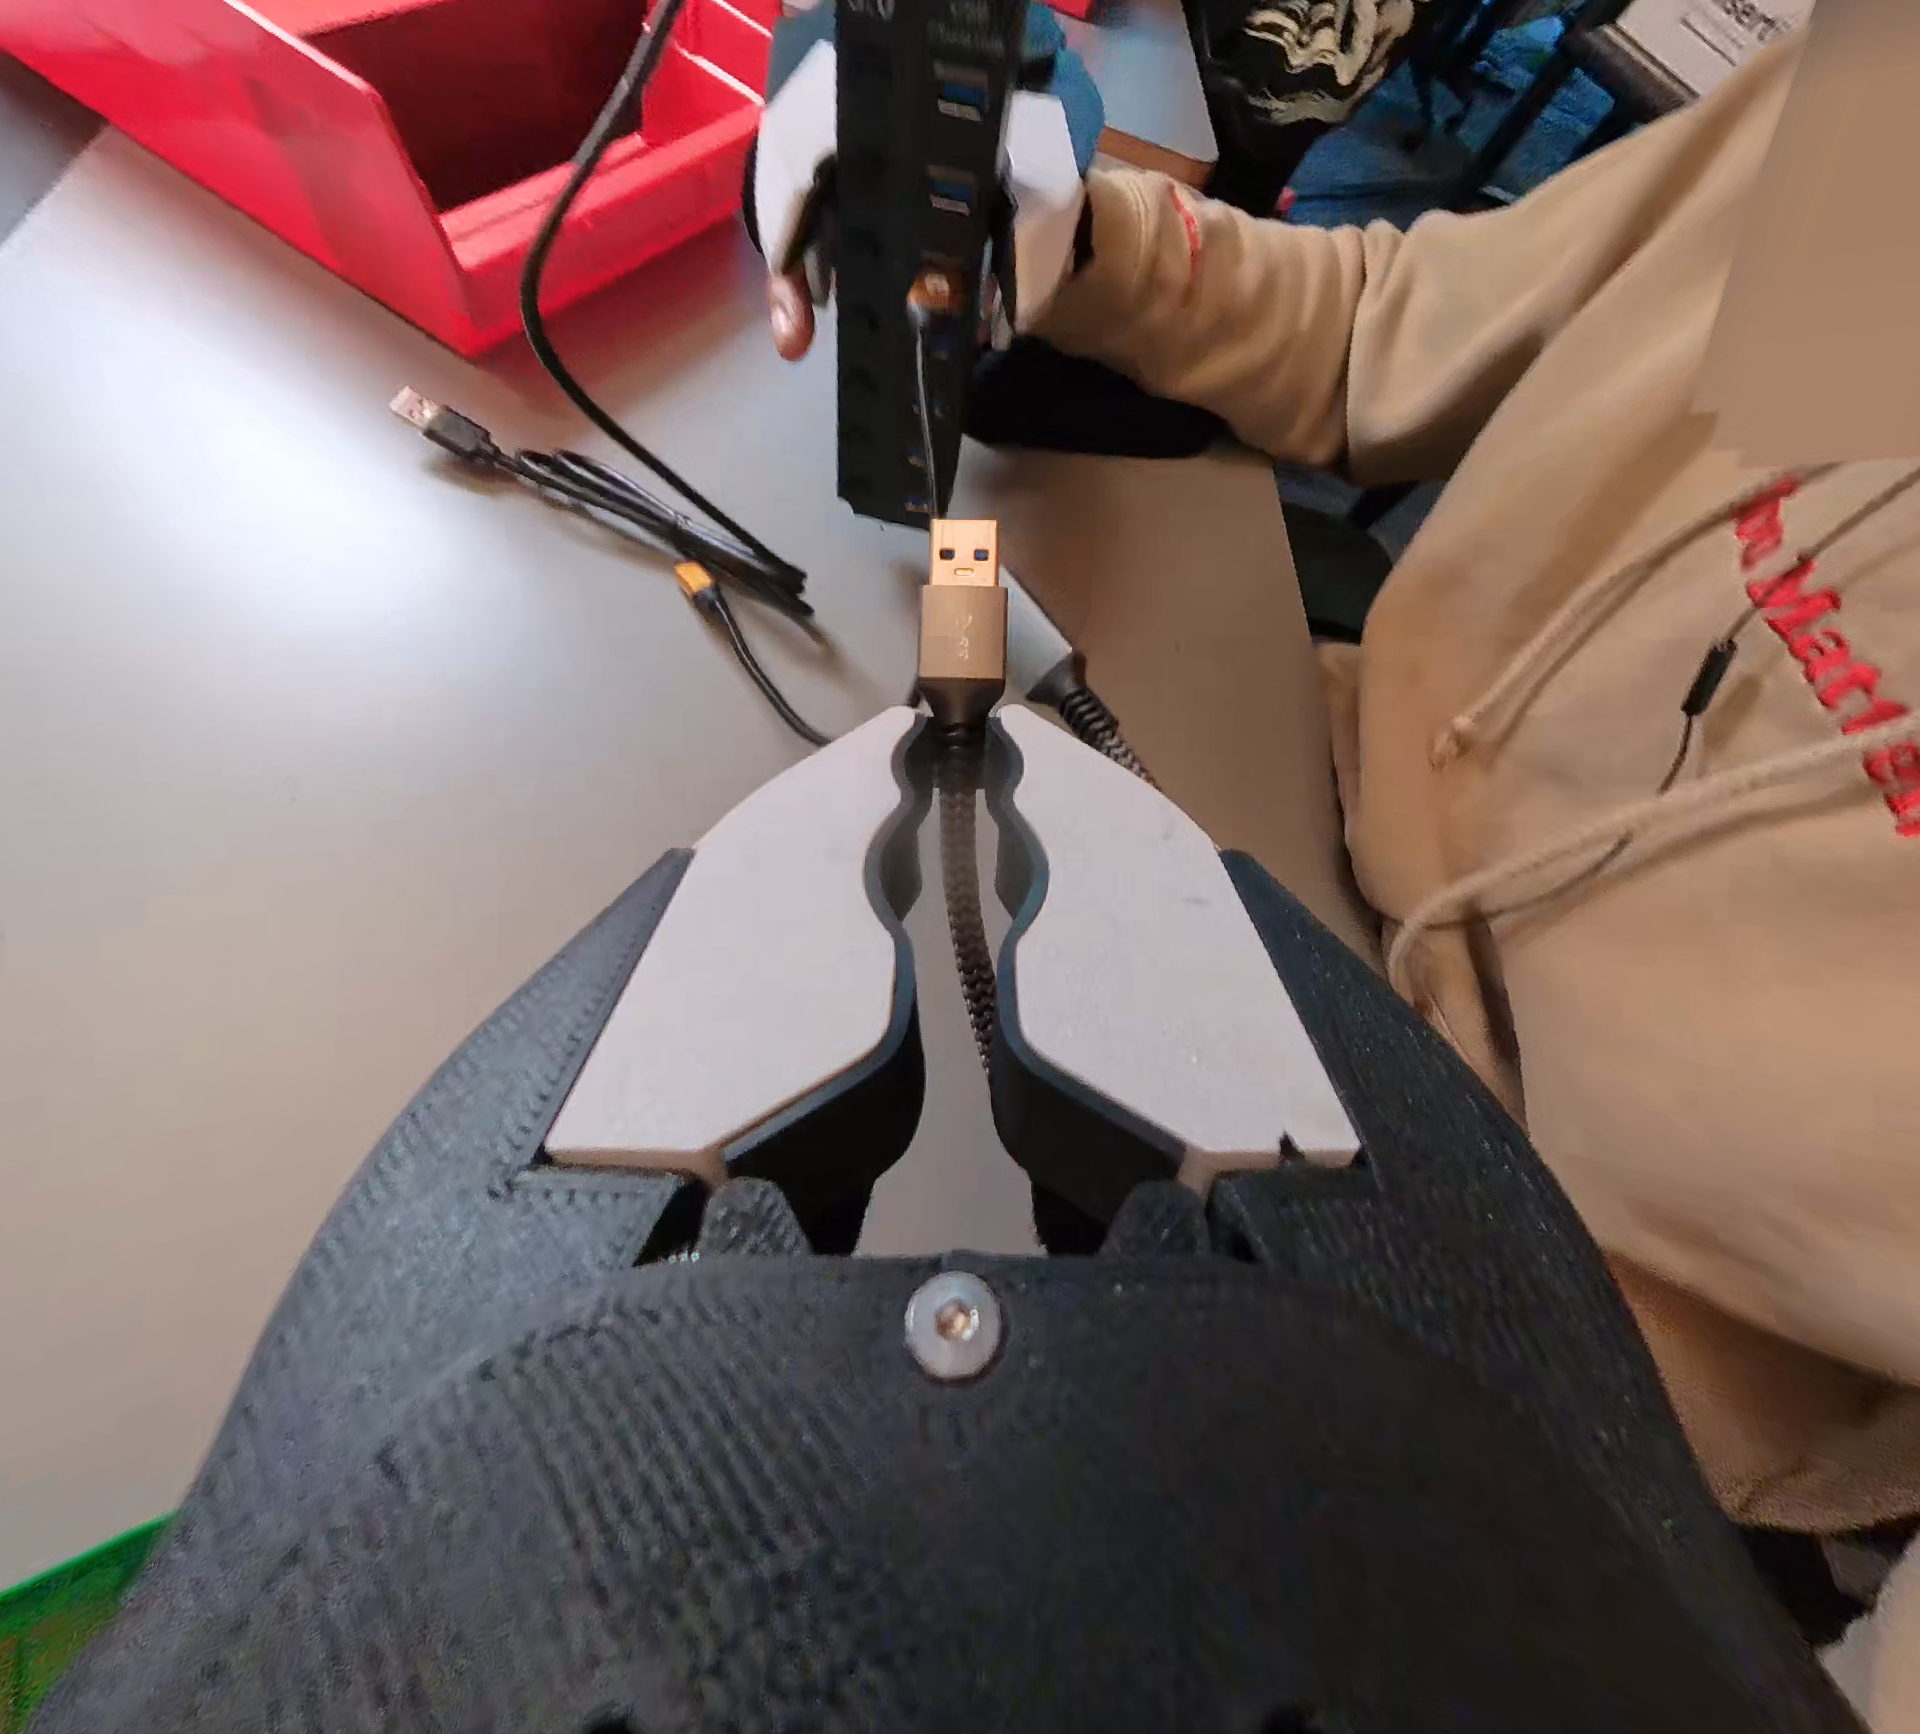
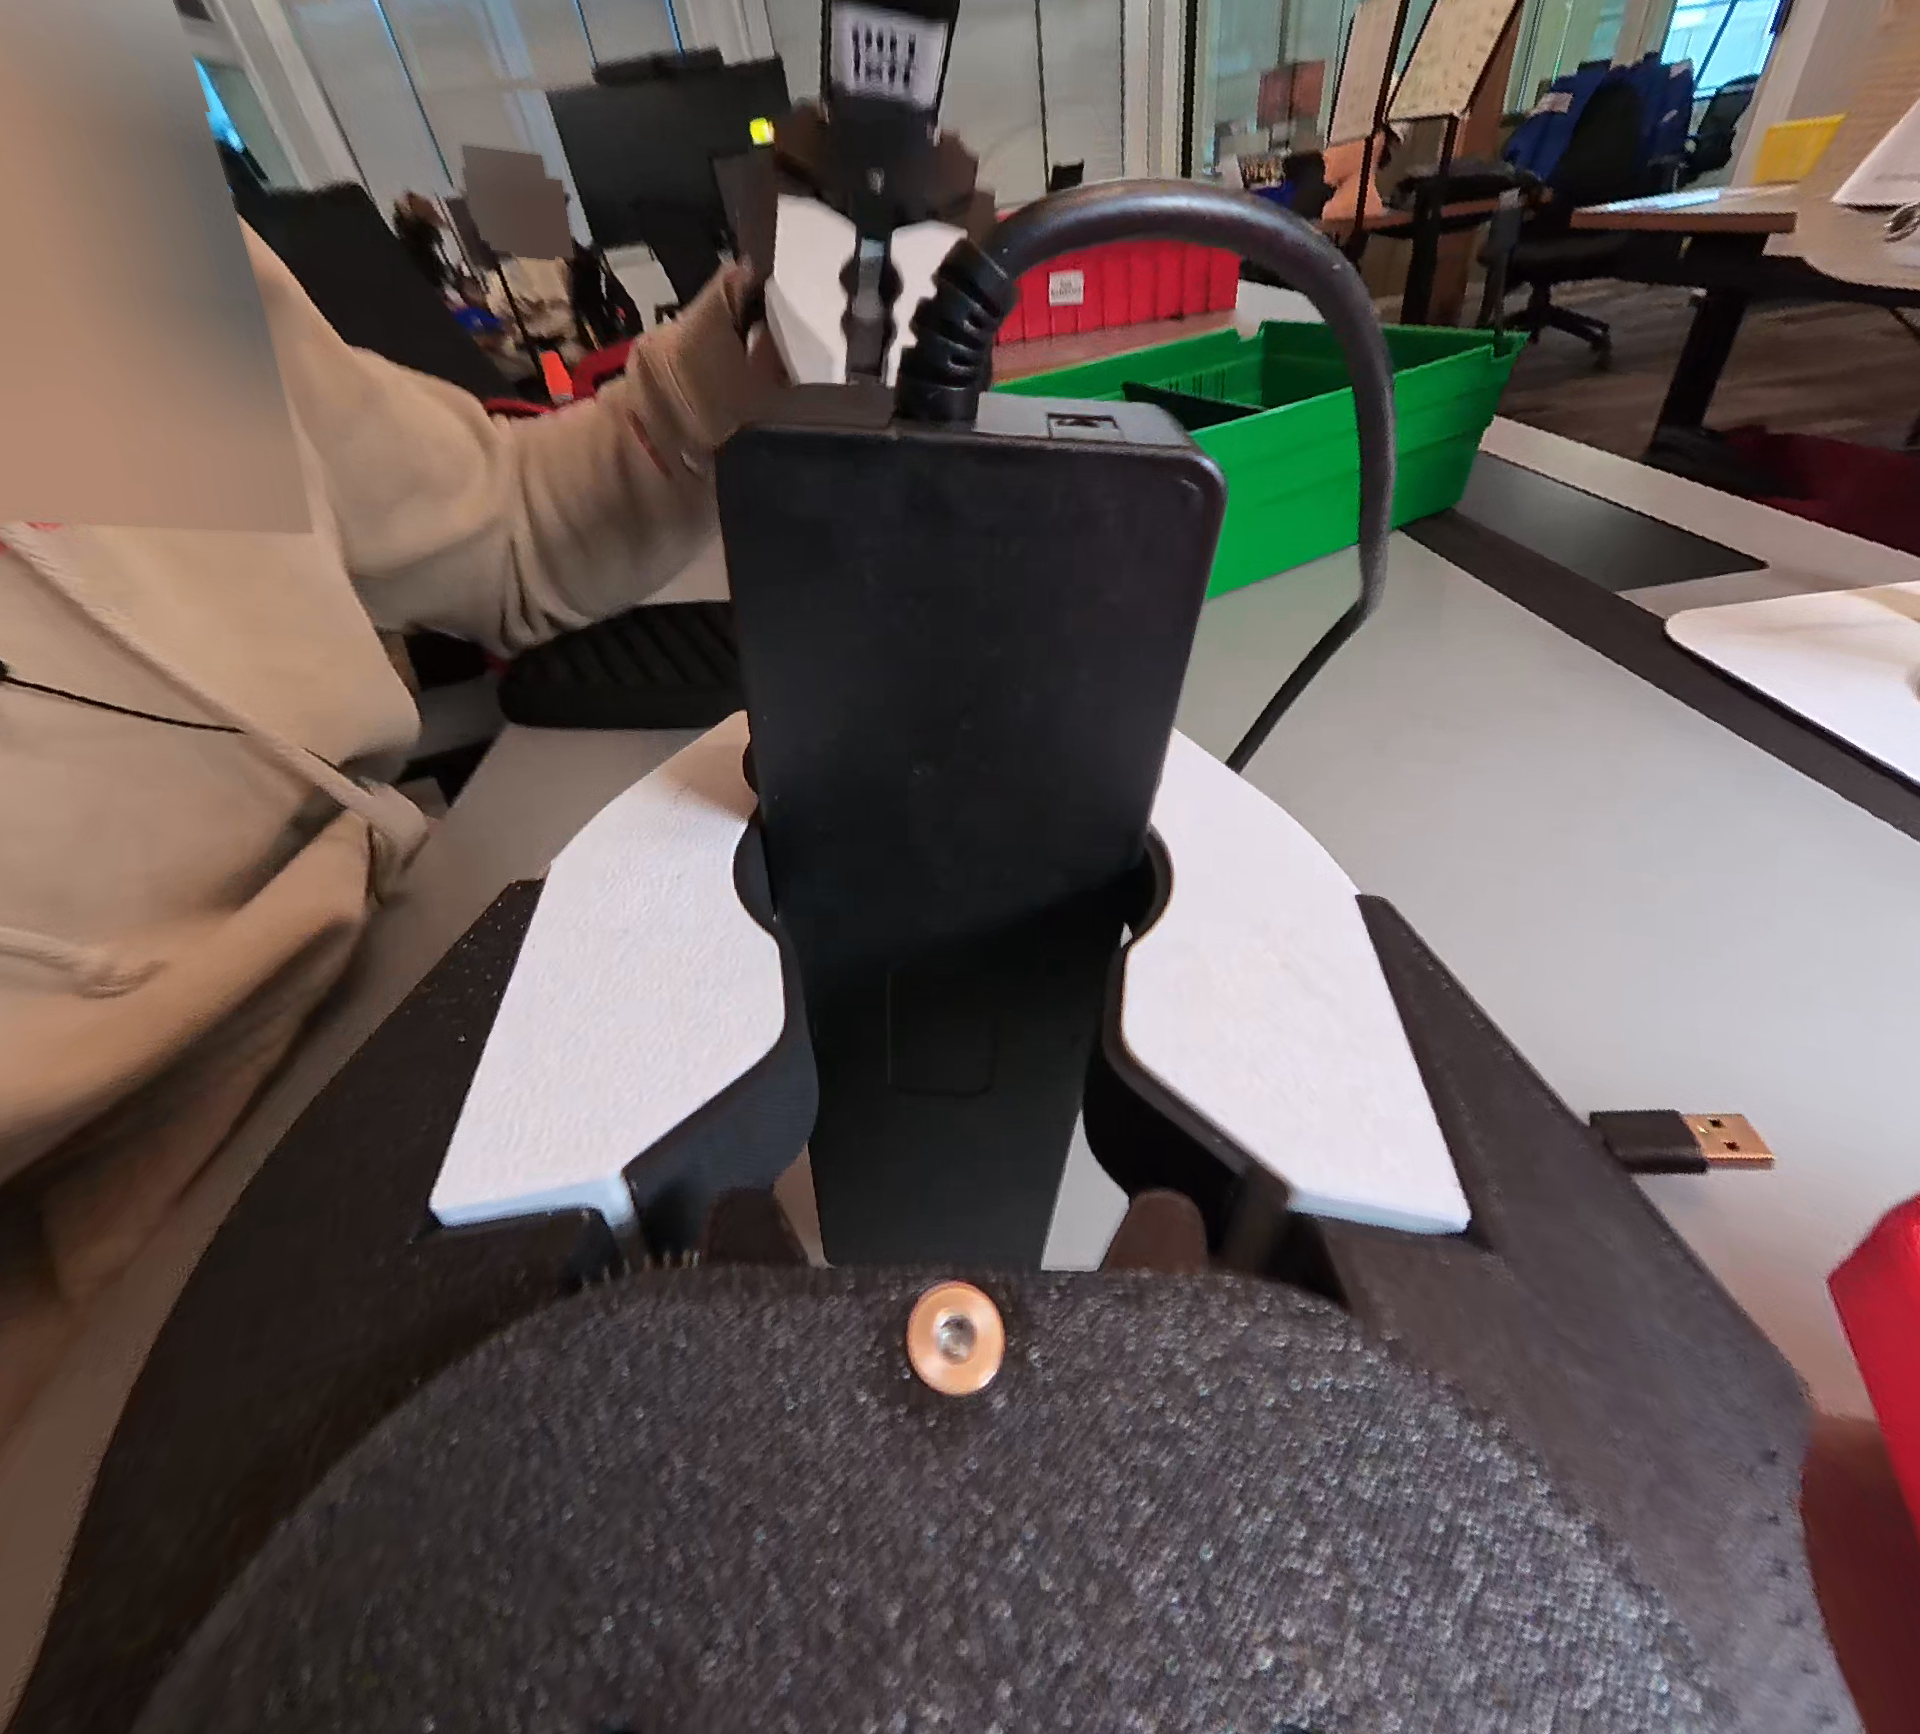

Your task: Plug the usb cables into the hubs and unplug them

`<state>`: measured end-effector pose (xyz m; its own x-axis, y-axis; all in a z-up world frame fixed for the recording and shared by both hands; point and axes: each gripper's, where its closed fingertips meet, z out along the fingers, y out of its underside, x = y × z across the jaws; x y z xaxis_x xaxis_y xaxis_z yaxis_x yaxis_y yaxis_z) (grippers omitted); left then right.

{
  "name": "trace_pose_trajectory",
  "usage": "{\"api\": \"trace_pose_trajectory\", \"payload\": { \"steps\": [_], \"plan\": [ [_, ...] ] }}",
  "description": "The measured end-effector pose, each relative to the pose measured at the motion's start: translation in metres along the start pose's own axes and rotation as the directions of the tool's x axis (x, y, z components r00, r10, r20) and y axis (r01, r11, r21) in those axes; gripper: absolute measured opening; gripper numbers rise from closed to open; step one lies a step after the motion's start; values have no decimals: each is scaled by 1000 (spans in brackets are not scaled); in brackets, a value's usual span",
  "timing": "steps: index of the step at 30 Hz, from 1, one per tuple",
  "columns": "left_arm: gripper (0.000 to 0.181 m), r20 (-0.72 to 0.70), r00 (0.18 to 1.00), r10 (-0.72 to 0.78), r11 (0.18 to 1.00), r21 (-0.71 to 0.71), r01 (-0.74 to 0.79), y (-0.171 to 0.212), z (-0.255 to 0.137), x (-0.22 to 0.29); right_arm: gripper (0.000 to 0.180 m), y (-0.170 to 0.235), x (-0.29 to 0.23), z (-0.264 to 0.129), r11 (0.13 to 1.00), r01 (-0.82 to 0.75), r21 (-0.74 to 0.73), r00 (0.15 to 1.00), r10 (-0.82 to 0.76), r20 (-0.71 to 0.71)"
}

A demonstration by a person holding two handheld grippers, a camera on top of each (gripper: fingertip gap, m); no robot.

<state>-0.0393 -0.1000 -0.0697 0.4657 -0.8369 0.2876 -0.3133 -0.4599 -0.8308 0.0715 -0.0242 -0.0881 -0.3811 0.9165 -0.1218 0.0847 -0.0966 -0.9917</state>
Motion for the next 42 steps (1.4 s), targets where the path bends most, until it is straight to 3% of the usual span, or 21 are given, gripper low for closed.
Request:
{"api": "trace_pose_trajectory", "payload": {
  "steps": [7,14,20,26,42],
  "plan": [
    [10,-46,998,36,989,-143,-42,-27,68,4,63,4,-8,11,1000,23,-22,1000,-22,12],
    [9,49,993,104,970,-225,-90,-47,111,-14,63,4,-1,7,999,29,-22,999,-30,-25],
    [10,52,998,42,972,-234,-29,-33,112,-21,63,9,-2,9,999,15,-38,1000,-15,-5],
    [9,-45,999,19,975,-222,-29,-31,114,-8,63,15,-6,15,998,10,-63,1000,-9,21],
    [9,-26,995,97,969,-225,-100,-34,114,0,64,16,-11,16,998,-48,-39,995,52,83]
  ]
}}
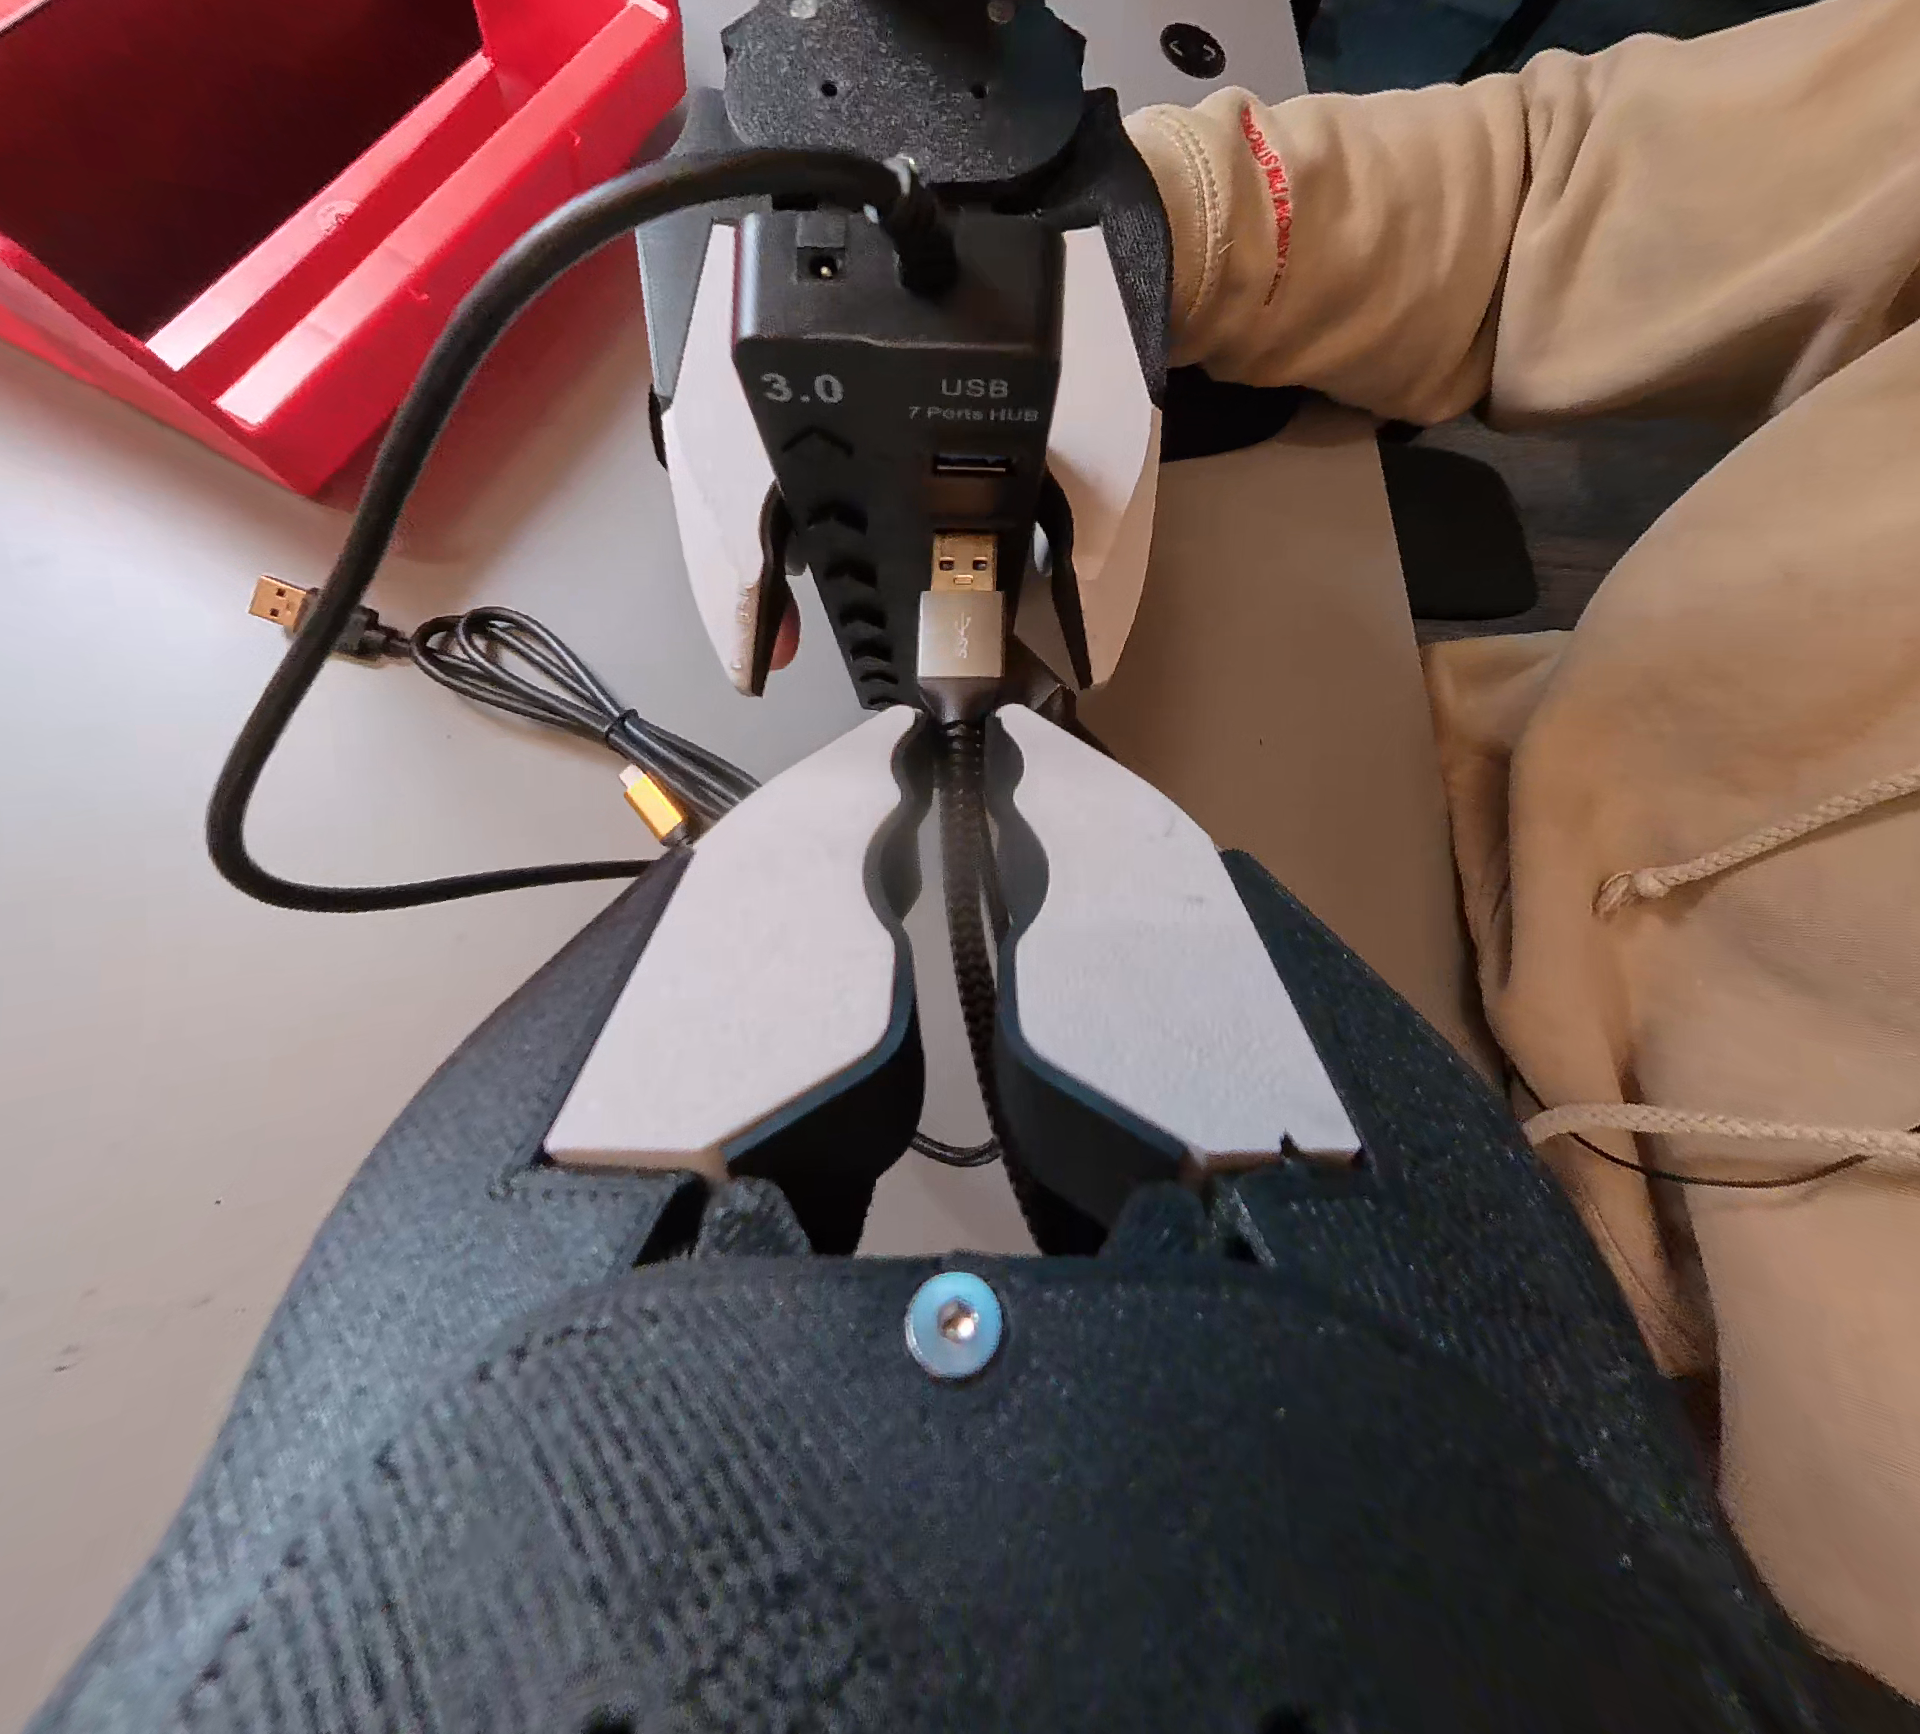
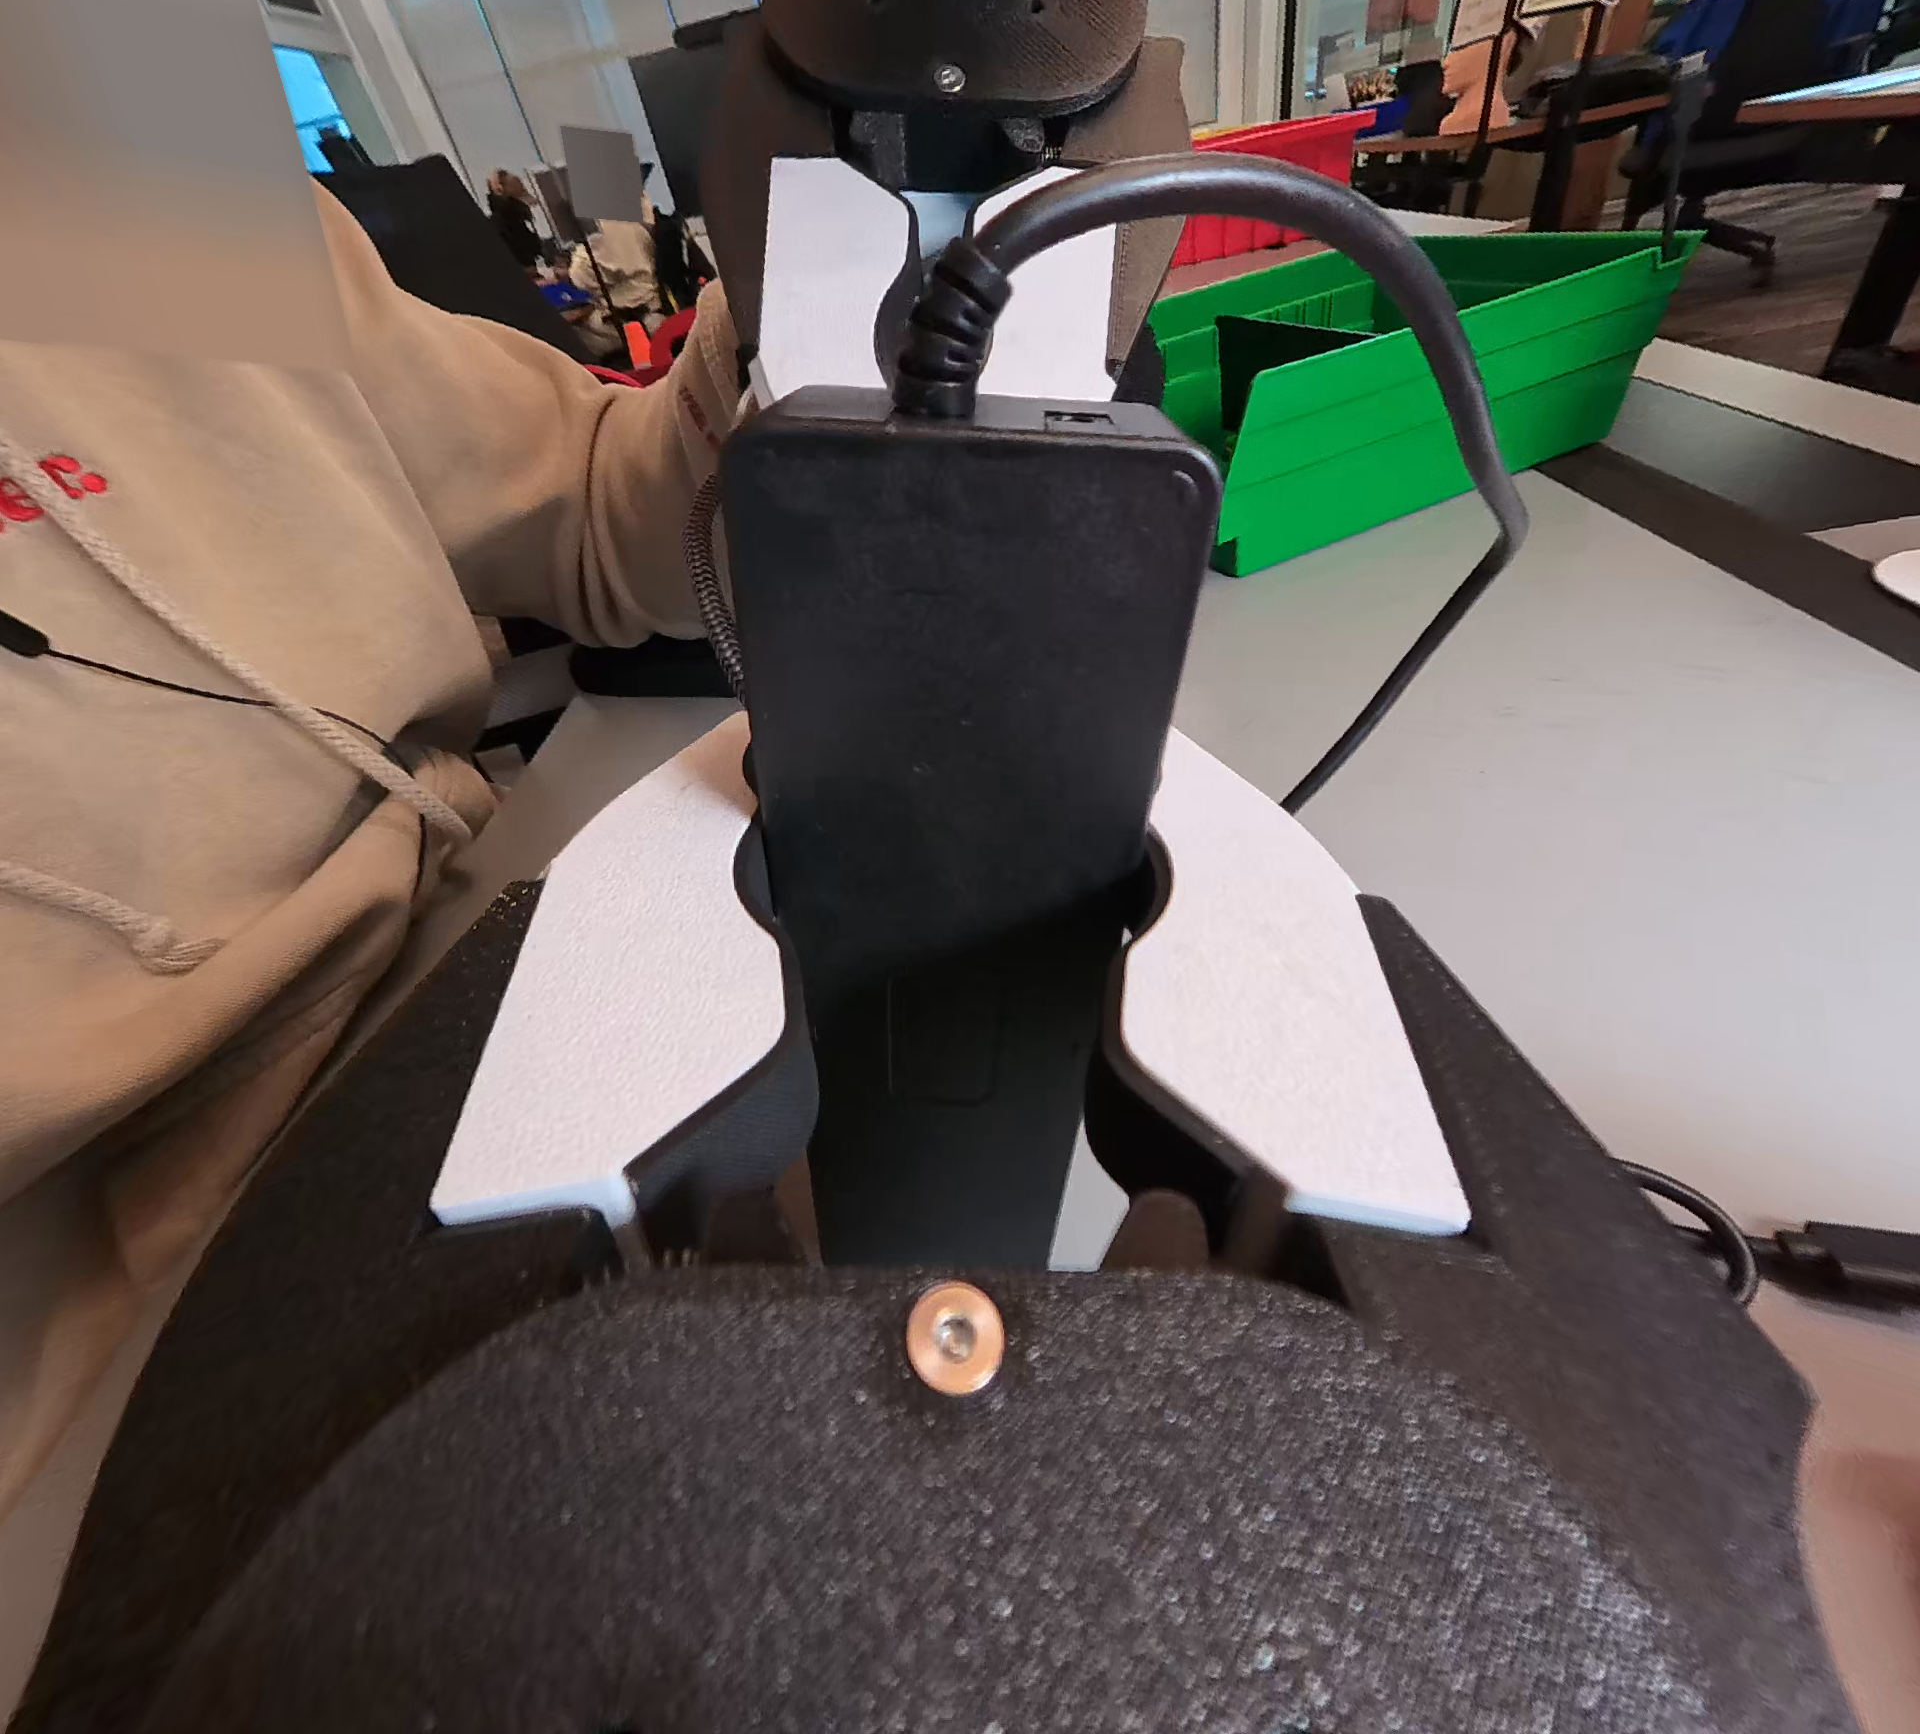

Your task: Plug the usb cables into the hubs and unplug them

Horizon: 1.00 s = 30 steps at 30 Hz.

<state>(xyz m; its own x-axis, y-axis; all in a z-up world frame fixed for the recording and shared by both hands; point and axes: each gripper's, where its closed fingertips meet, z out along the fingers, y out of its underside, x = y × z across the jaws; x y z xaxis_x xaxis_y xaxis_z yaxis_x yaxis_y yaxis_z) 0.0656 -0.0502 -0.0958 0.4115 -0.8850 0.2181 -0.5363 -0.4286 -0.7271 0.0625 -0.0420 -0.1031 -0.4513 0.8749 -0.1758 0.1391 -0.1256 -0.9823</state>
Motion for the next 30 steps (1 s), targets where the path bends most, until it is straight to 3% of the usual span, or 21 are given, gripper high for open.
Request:
{"api": "trace_pose_trajectory", "payload": {
  "steps": [10,16,30],
  "plan": [
    [9,-26,1000,12,998,59,-10,-7,-1,2,64,1,0,-1,1000,-15,-6,1000,15,4],
    [9,-143,988,-64,994,74,75,-4,-1,6,63,7,-4,3,998,-21,-54,1000,21,14],
    [9,-122,992,43,999,16,-41,2,-6,15,63,8,-15,13,994,-14,-110,999,17,33]
  ]
}}
